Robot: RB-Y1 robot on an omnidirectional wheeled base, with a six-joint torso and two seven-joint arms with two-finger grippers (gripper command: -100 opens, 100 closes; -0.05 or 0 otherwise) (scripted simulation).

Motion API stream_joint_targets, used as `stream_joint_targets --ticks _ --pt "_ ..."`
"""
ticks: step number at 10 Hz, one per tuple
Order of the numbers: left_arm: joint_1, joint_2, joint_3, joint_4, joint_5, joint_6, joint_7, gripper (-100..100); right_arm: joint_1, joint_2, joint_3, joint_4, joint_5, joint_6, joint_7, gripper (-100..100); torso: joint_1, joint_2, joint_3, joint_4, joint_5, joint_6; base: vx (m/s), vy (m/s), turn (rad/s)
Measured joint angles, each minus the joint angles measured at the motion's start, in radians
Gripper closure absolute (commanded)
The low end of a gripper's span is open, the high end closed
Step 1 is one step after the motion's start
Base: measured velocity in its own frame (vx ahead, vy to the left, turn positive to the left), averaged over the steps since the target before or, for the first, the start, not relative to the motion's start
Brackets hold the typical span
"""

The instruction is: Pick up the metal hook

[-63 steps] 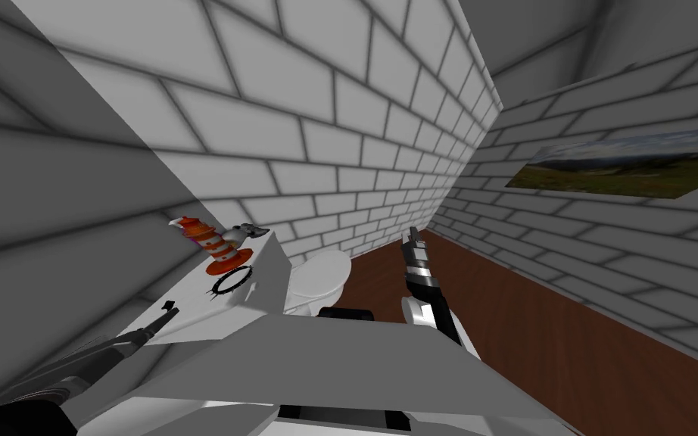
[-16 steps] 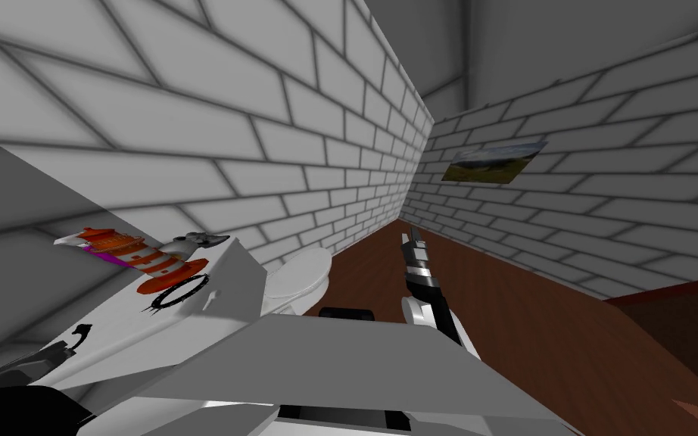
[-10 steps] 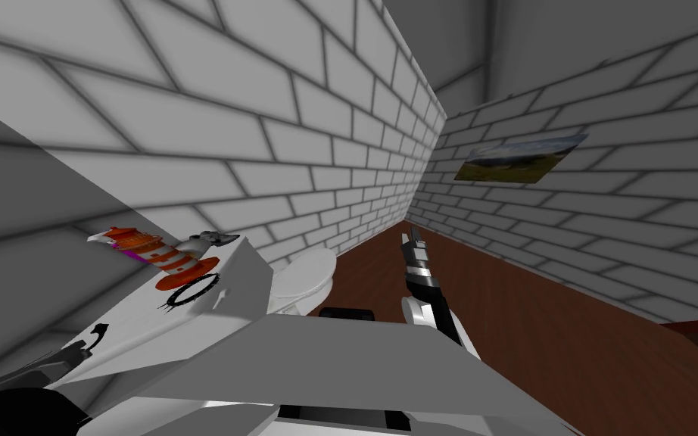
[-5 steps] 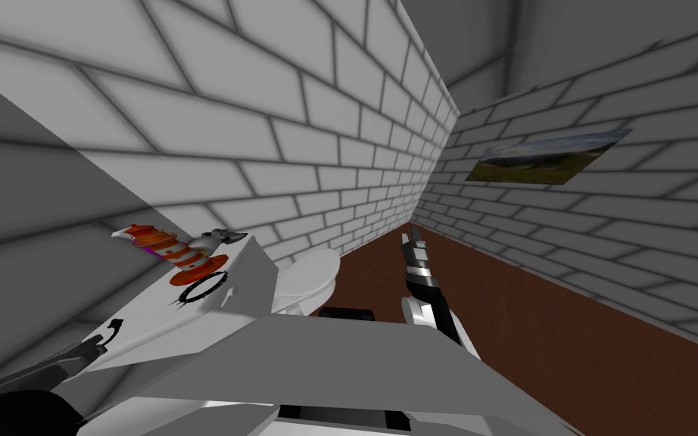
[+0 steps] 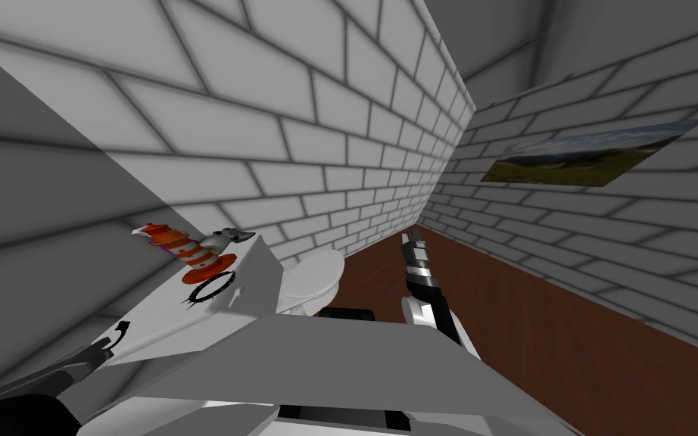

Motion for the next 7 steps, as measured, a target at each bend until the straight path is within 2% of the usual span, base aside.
stream_joint_targets --ticks 1,4,6,7 --pt "0.01 -0.007 0.0 -0.035 0.004 0.005 -0.005 100 0.0 0.0 0.0 0.0 0.0 0.0 0.0 0 -0.002 0.0 0.0 0.0 -0.001 0.002 0.039 0.054 0.113" --pt "0.069 -0.049 -0.022 -0.14 0.055 0.031 -0.062 100 0.0 0.0 0.0 0.0 0.0 0.0 0.0 0 0.001 -0.001 0.0 0.0 0.0 -0.001 0.069 0.064 0.121" --pt "0.089 -0.062 -0.027 -0.2 0.072 0.039 -0.083 100 0.0 0.0 0.0 0.0 0.0 0.0 0.0 0 -0.002 -0.001 0.0 0.0 -0.001 0.002 0.014 0.011 0.003" --pt "0.089 -0.061 -0.026 -0.204 0.072 0.038 -0.083 0 0.0 0.0 0.0 0.0 0.0 0.0 0.0 0 -0.002 0.002 0.001 0.0 -0.001 0.0 0.0 0.0 0.0"
